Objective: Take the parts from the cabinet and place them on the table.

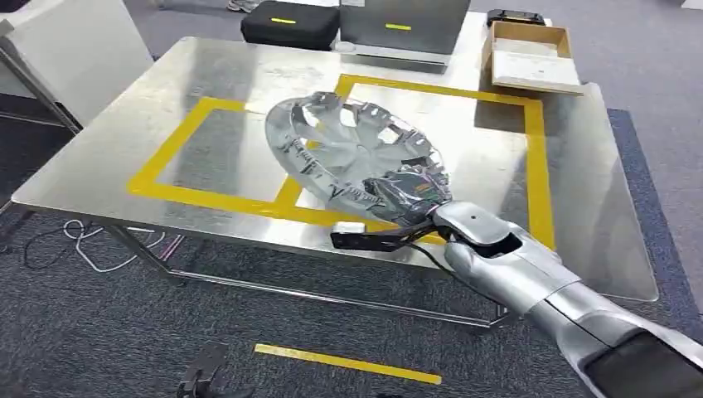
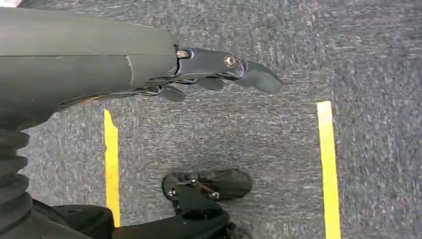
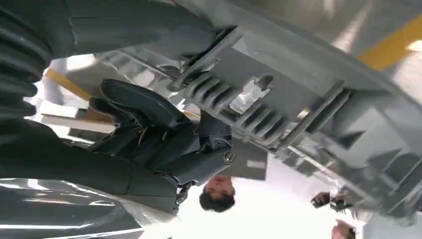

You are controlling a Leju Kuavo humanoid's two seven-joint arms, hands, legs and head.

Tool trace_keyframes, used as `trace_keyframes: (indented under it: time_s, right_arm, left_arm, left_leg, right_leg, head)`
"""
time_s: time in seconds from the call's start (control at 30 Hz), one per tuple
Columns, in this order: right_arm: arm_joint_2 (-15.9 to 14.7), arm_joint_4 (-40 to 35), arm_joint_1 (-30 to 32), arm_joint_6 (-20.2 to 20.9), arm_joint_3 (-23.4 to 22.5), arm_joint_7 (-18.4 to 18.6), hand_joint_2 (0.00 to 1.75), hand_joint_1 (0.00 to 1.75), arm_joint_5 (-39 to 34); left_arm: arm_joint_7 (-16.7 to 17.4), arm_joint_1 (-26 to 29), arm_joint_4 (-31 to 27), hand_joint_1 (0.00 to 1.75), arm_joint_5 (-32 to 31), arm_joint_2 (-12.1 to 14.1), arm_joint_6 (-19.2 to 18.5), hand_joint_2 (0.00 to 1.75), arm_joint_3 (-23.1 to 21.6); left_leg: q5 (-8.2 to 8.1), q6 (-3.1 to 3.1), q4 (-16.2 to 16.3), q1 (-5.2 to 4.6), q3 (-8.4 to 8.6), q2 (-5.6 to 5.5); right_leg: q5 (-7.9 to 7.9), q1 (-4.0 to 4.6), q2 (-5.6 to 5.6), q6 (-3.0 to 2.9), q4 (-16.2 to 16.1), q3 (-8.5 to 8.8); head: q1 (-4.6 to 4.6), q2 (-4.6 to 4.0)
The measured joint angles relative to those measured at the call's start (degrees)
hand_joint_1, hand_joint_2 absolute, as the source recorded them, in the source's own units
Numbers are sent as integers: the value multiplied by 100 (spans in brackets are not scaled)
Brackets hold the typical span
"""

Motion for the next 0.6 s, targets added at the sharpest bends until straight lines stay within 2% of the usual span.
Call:
trace_keyframes:
  time_s: [0.07, 0.1, 0.13, 0.2, 0.23, 0.27, 0.3, 0.4, 0.43, 0.47, 0.5, 0.53, 0.57, 0.6]
  right_arm:
    - [2, 109, 6, -4, -42, 2, 175, 175, 15]
    - [2, 155, 4, -24, -70, 6, 175, 175, 17]
    - [11, 190, 4, -39, -76, 24, 175, 175, 22]
    - [33, 277, 2, -52, -118, 112, 175, 175, 44]
    - [33, 319, 1, -48, -149, 164, 175, 175, 57]
    - [35, 386, 11, -46, -214, 246, 175, 175, 89]
    - [35, 457, 20, -44, -258, 286, 175, 175, 109]
    - [42, 772, 97, -24, -370, 374, 175, 175, 164]
    - [39, 869, 141, -11, -404, 387, 175, 175, 177]
    - [42, 935, 176, -2, -428, 393, 175, 175, 184]
    - [42, 1012, 205, 0, -470, 371, 175, 175, 177]
    - [42, 1072, 223, 0, -520, 328, 0, 0, 151]
    - [39, 1108, 234, 0, -566, 288, 0, 0, 111]
    - [39, 1134, 241, -6, -625, 236, 0, 0, 66]
  left_arm:
    - [0, -4, 0, 0, 13, -2, 11, 175, 0]
    - [0, -1, 0, 0, 24, -22, 11, 175, 0]
    - [-2, 2, 0, 0, 31, -28, 13, 175, 0]
    - [0, 20, 0, 0, 46, -37, 20, 175, 0]
    - [0, 20, 0, 0, 46, -46, 24, 175, -4]
    - [0, 11, 0, 0, 50, -39, 33, 175, -7]
    - [-2, 14, 0, 0, 63, -26, 33, 175, -9]
    - [-22, 35, 0, 0, 103, 0, -94, 175, -9]
    - [-39, 52, 0, 0, 105, 9, -152, 175, -9]
    - [-50, 63, 0, 0, 105, 18, -195, 175, -11]
    - [-68, 61, 0, 0, 109, 30, -241, 175, -17]
    - [-81, 53, 0, 0, 120, 42, -292, 175, -24]
    - [-87, 49, 0, 0, 144, 57, -330, 175, -37]
    - [-105, 51, 0, 0, 166, 57, -365, 175, -44]
  left_leg:
    - [-39, -4, -9, -14, 63, -25]
    - [-53, -19, -18, -7, 69, -26]
    - [-50, -39, -20, -8, 54, -29]
    - [-59, -100, -43, 6, 62, -12]
    - [-59, -124, -65, -4, 74, -11]
    - [-118, -156, -42, -17, 70, -5]
    - [-197, -171, 64, -28, 46, 16]
    - [-757, -210, 1231, -21, -476, 17]
    - [-815, -239, 1519, -18, -621, 19]
    - [-727, -270, 1531, -10, -635, 23]
    - [-480, -302, 1271, 4, -531, 29]
    - [-211, -324, 858, 19, -355, 35]
    - [47, -347, 384, 39, -145, 43]
    - [23, -359, 184, 44, -36, 36]
  right_leg:
    - [643, 82, 4, -159, -1101, 426]
    - [592, 124, -7, -229, -1332, 575]
    - [611, 134, -7, -238, -1396, 642]
    - [561, 159, 4, -264, -1447, 664]
    - [561, 156, 4, -270, -1487, 678]
    - [598, 70, -19, -223, -1626, 773]
    - [604, 75, -16, -212, -1677, 813]
    - [572, 66, -22, -218, -1674, 861]
    - [557, 65, -22, -222, -1664, 869]
    - [539, 55, -16, -206, -1646, 878]
    - [510, 39, -7, -180, -1612, 883]
    - [477, 20, 3, -155, -1563, 888]
    - [434, 1, 11, -130, -1504, 891]
    - [394, 0, 16, -97, -1454, 875]
  head:
    - [-2, 0]
    - [-13, 0]
    - [-13, 2]
    - [7, 0]
    - [0, 0]
    - [4, 0]
    - [-11, 0]
    - [-11, 0]
    - [-9, 0]
    - [-13, 0]
    - [-13, 0]
    - [-11, 0]
    - [-13, 0]
    - [-11, 0]
